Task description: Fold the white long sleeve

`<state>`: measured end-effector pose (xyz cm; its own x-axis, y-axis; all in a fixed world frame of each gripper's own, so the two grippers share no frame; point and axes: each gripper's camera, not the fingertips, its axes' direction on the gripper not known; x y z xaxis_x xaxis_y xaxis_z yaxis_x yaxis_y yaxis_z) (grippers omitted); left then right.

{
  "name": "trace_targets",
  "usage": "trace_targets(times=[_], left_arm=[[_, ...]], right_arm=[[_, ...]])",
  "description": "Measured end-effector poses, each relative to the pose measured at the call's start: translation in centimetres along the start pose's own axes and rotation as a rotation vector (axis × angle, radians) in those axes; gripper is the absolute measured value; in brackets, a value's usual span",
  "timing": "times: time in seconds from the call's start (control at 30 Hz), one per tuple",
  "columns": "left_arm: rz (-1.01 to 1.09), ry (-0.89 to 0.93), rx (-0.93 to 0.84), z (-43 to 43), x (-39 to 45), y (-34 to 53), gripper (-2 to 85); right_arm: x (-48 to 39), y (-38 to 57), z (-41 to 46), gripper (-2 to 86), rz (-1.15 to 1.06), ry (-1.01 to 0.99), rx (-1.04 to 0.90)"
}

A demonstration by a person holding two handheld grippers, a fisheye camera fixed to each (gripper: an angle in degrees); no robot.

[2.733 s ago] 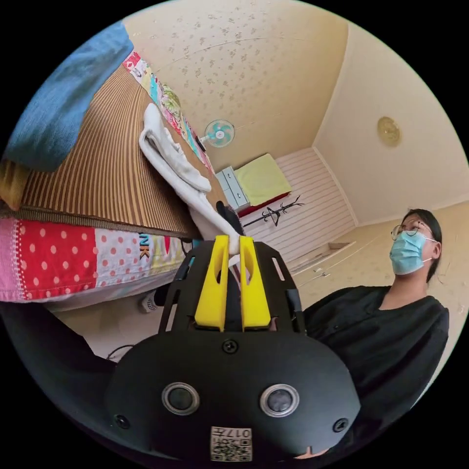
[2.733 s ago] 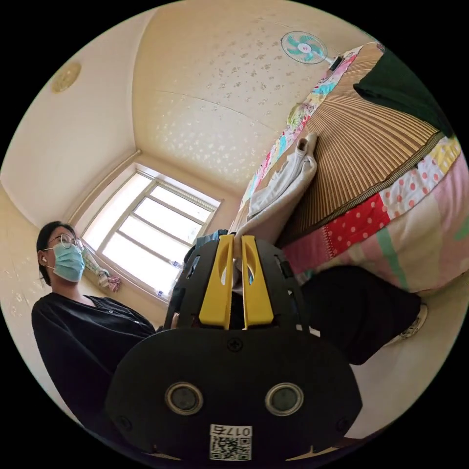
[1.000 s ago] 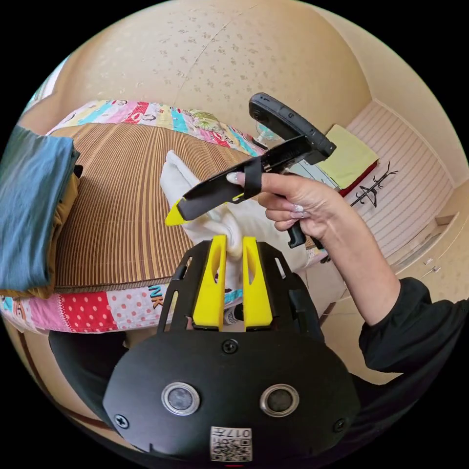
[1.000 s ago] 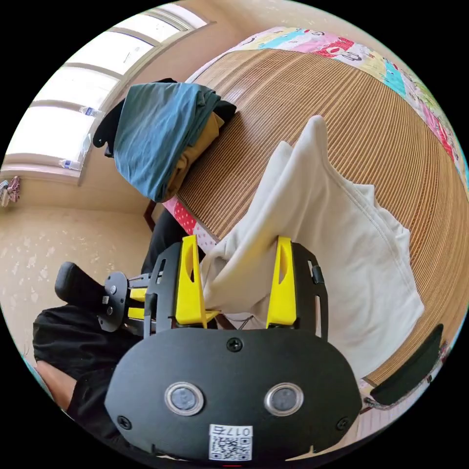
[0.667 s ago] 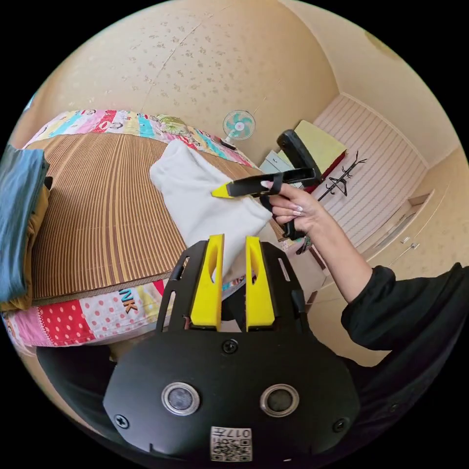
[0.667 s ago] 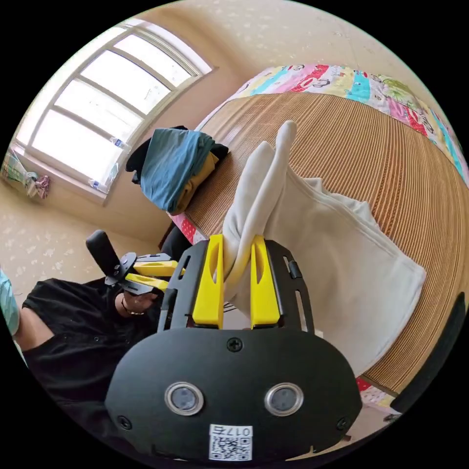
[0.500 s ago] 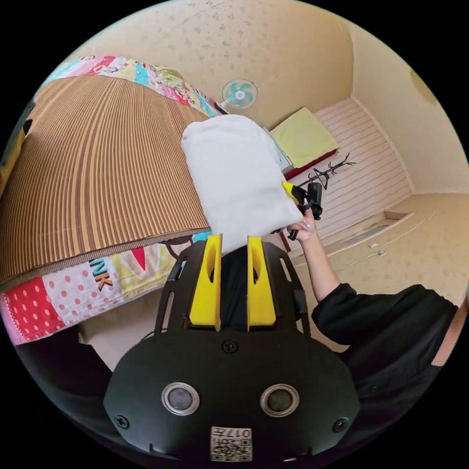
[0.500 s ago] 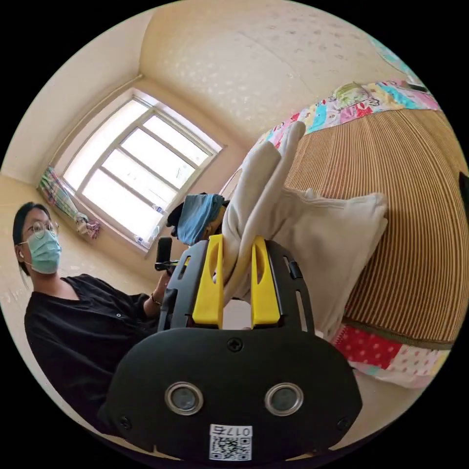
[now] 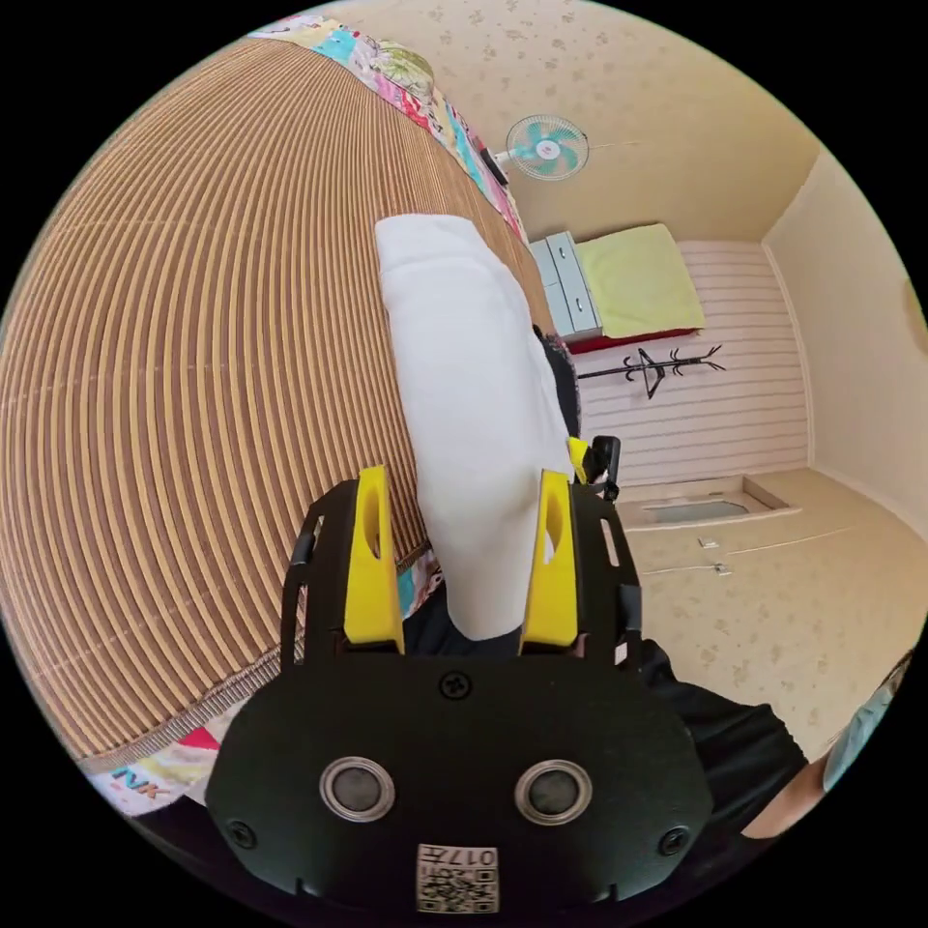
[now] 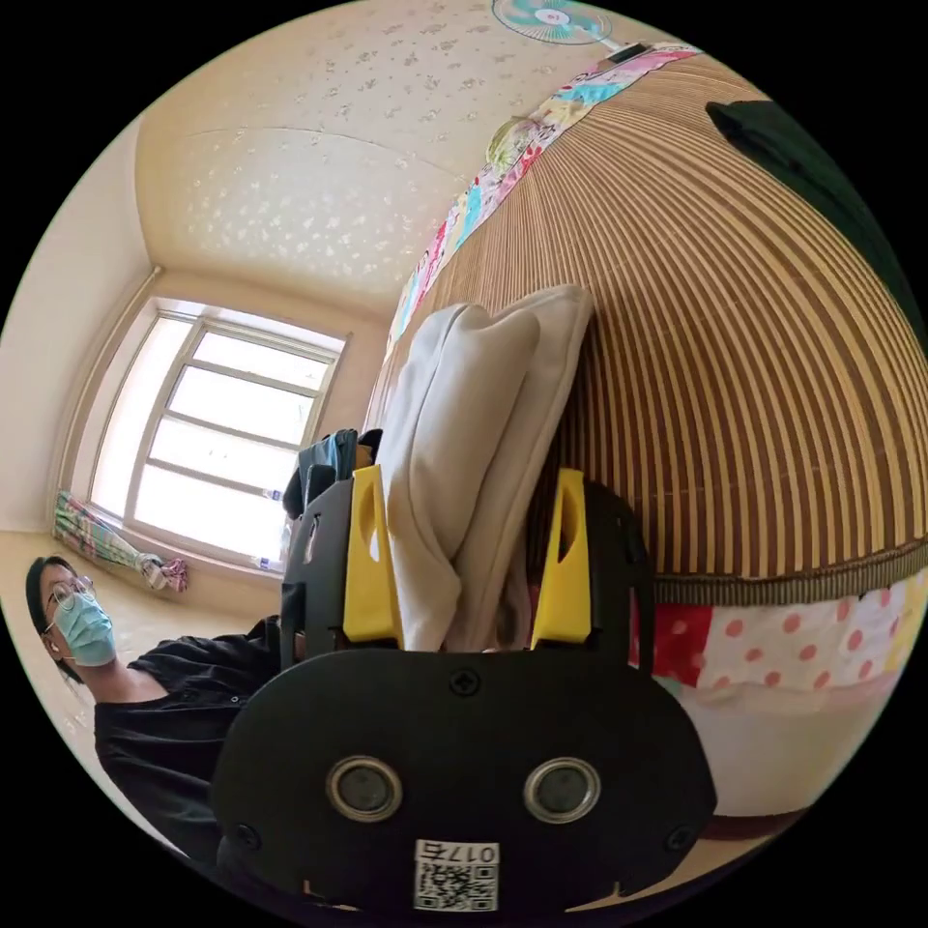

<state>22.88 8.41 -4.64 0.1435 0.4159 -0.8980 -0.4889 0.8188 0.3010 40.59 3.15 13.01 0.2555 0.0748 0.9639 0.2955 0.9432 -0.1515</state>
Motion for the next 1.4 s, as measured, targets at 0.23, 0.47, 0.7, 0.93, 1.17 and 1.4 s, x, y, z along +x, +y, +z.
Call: trace_targets(times=[0.23,0.47,0.7,0.93,1.17,1.4], left_arm=[[0.045,-0.097,-0.037,-6.6,1.8,1.1,14.0],[0.085,-0.290,0.375,-32.4,8.0,13.7,13.6],[-0.138,-0.693,0.644,-52.3,9.1,23.5,13.7],[-0.083,-0.622,0.809,-51.2,6.4,30.7,10.3],[-0.203,-0.726,0.838,-45.6,4.3,30.7,0.0],[-0.061,-0.707,1.011,-41.2,8.9,36.9,4.9]], right_arm=[[-3.0,2.0,4.9,17.4,-0.059,-0.207,-0.049],[-17.3,2.6,19.3,16.7,-0.229,-0.538,-0.038],[-31.5,3.1,37.0,16.9,-0.261,-0.502,-0.040],[-33.3,6.3,47.3,16.3,-0.306,-0.203,-0.153],[-31.2,6.2,43.4,16.4,-0.344,-0.151,-0.329],[-20.2,11.2,25.9,14.3,-0.314,0.042,-0.238]])
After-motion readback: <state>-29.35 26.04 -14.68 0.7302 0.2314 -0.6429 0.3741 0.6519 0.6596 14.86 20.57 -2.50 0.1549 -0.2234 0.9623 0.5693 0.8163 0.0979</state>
